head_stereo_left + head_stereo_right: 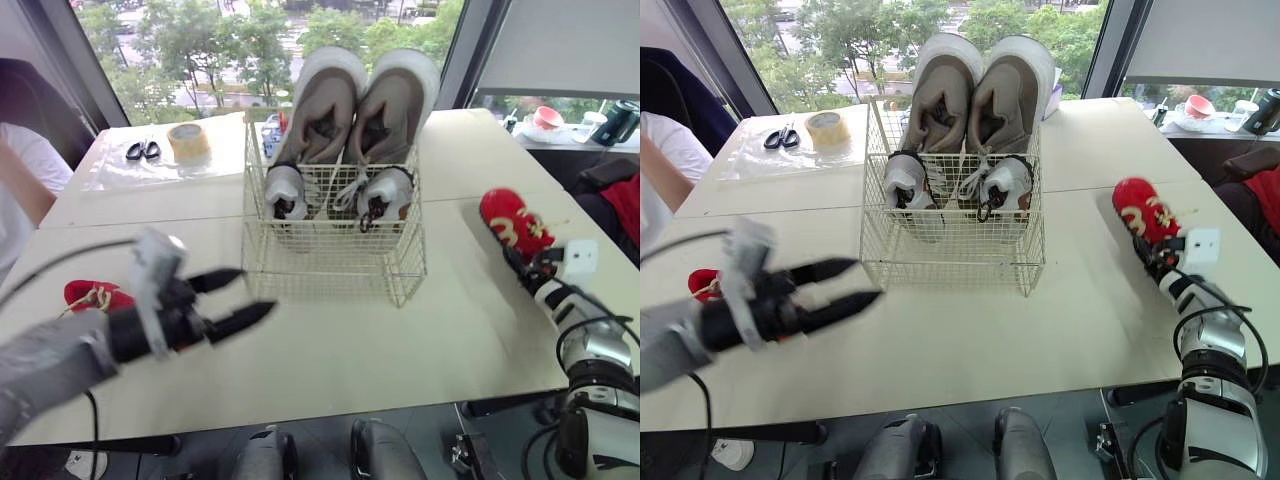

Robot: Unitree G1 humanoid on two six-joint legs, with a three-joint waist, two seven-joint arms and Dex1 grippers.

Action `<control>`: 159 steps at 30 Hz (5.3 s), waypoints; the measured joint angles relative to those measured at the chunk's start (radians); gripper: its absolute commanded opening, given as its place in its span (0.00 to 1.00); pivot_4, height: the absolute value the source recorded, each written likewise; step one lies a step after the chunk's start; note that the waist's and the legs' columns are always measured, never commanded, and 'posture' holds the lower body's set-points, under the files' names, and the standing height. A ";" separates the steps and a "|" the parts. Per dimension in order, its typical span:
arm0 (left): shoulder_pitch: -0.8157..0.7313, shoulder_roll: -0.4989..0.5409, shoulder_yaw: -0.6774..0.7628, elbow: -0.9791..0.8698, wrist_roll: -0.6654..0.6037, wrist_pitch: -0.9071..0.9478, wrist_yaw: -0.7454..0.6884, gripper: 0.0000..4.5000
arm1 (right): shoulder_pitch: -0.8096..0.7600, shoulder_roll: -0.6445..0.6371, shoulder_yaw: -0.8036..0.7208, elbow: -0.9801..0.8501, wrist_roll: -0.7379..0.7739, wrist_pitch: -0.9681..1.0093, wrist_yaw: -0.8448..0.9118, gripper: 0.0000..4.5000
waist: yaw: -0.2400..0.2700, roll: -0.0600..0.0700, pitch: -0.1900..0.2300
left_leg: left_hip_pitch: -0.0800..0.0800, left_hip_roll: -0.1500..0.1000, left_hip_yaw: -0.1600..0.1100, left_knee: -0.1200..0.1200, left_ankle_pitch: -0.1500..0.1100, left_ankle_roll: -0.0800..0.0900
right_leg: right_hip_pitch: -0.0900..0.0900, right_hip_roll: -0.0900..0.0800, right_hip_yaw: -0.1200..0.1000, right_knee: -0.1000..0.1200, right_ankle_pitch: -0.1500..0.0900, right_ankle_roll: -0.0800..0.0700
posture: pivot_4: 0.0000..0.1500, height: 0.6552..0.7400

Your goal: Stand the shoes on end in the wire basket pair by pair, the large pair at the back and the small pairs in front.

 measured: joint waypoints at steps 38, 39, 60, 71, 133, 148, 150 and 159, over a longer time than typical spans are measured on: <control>-1.210 -0.202 -0.355 0.817 0.182 0.372 -0.397 0.48 | -0.594 -0.037 0.459 -0.698 0.010 0.105 0.578 0.45 | 0.003 -0.015 0.007 | 0.000 -0.001 0.001 -0.007 0.007 -0.011 | -0.002 -0.001 -0.001 0.000 0.002 0.005 | 1.00 1.00; -1.215 -0.204 -0.353 0.817 0.192 0.377 -0.403 0.39 | -0.589 -0.037 0.459 -0.699 0.006 0.106 0.578 0.45 | 0.003 -0.015 0.007 | 0.000 -0.001 0.001 -0.007 0.007 -0.011 | -0.002 -0.001 -0.001 0.000 0.002 0.005 | 1.00 1.00; -1.081 -0.580 -0.041 0.607 0.109 0.140 0.002 0.07 | -0.295 0.405 0.004 -0.974 0.965 0.683 -0.290 1.00 | 0.004 -0.017 0.006 | 0.000 0.000 -0.004 -0.005 0.008 -0.014 | 0.000 -0.003 -0.004 0.004 0.004 0.003 | 1.00 1.00; -1.000 -0.750 -0.126 0.497 0.132 -0.021 0.067 0.07 | -0.292 0.655 0.183 -1.076 1.008 0.561 -0.537 1.00 | 0.007 -0.017 0.005 | -0.001 -0.001 -0.005 -0.004 0.005 -0.007 | 0.001 -0.001 -0.005 0.002 0.003 0.003 | 1.00 1.00; -0.255 -0.151 -0.227 0.000 -0.041 0.126 0.114 0.95 | -0.255 -0.339 0.357 -0.879 0.510 0.688 0.586 0.33 | 0.017 -0.018 0.006 | -0.001 0.000 -0.004 -0.013 0.003 -0.006 | -0.002 -0.002 -0.005 -0.004 -0.002 -0.003 | 1.00 1.00; -0.250 -0.120 -0.198 0.022 0.006 0.083 0.101 0.97 | -0.068 -0.248 0.423 -0.908 0.367 0.620 0.649 0.99 | 0.029 -0.018 0.006 | 0.000 0.000 -0.005 -0.013 0.004 -0.007 | -0.002 -0.001 -0.006 -0.003 -0.002 -0.003 | 1.00 1.00; -0.251 -0.112 -0.186 0.036 -0.008 0.082 0.091 0.97 | -0.070 -0.248 0.409 -0.896 0.364 0.628 0.647 0.99 | 0.029 -0.018 0.006 | 0.000 0.000 -0.005 -0.013 0.004 -0.007 | -0.002 -0.001 -0.006 -0.003 -0.002 -0.004 | 1.00 1.00; -0.246 -0.091 -0.136 0.115 -0.008 0.083 0.060 0.97 | -0.150 -0.353 0.245 -0.959 0.541 0.834 0.648 0.99 | 0.029 -0.018 0.006 | 0.000 0.000 -0.005 -0.013 0.004 -0.007 | -0.002 -0.001 -0.006 -0.003 -0.002 -0.004 | 1.00 1.00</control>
